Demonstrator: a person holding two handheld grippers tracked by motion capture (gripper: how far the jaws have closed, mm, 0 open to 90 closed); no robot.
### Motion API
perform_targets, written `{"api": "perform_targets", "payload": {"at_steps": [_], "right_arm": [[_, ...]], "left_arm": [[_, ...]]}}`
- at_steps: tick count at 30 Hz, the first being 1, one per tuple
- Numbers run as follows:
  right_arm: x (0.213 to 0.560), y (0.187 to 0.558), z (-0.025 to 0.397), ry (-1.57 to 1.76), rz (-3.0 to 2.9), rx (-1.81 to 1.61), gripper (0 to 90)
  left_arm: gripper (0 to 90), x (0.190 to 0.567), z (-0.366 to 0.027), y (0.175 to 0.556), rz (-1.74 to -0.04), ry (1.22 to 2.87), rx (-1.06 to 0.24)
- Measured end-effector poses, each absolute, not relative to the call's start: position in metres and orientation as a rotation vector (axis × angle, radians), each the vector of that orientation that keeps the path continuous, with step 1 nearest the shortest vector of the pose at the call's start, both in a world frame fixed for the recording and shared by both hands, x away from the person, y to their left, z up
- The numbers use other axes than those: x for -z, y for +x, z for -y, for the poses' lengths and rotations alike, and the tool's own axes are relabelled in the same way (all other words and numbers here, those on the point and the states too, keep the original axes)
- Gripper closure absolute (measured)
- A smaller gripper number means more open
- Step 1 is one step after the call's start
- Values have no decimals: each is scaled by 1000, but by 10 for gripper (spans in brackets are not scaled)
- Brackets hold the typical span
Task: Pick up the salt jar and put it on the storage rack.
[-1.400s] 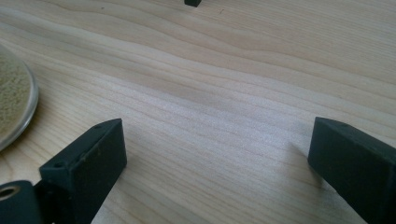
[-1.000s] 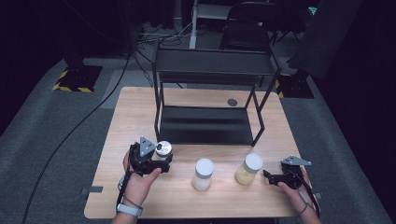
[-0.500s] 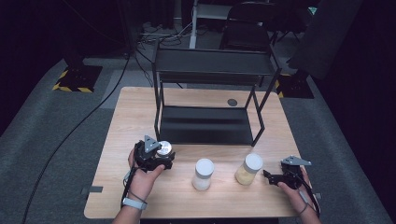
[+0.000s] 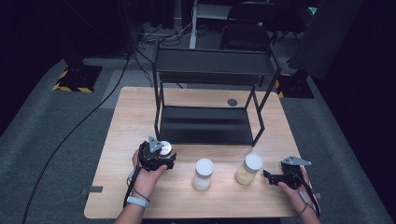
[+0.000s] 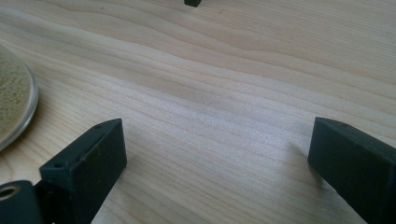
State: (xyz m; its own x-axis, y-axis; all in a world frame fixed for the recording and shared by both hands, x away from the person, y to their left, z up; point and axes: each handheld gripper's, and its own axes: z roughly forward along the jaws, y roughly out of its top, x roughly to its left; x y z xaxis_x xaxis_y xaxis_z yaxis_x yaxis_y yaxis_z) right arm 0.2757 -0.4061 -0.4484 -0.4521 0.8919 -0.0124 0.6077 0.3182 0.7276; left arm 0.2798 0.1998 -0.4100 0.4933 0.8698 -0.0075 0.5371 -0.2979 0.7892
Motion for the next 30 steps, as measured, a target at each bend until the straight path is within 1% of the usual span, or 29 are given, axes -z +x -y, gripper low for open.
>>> {"api": "perform_targets", "payload": {"at_steps": [4,6,8,9,10,12,14,24,30], "right_arm": [[448,276,406,1329,-2176,-930,39],[448,276,406,1329,-2176,-930,39],[448,276,406,1329,-2176,-930,39],[448,276,406,1329,-2176,-930,39],[448,276,406,1329,-2176,-931,40],[448,276,406,1329,-2176,-931,40],[448,276,406,1329,-2176,-930,40],[448,276,406,1329,-2176,-930,39],[448,276,406,1329,-2177,-930,40]], "left_arm": [[168,413,-196,281,-1160,1994,-563],[208,415,-198,282,-1175,1993,-547],[227,418,-201,285,-1183,1995,-522],[255,418,-201,285,-1183,1995,-522],[255,419,-202,286,-1188,1993,-516],[283,421,-205,286,-1180,1990,-505],[298,421,-202,285,-1159,2014,-533],[302,419,-201,285,-1159,2020,-533],[302,411,-200,285,-1147,2022,-539]]}}
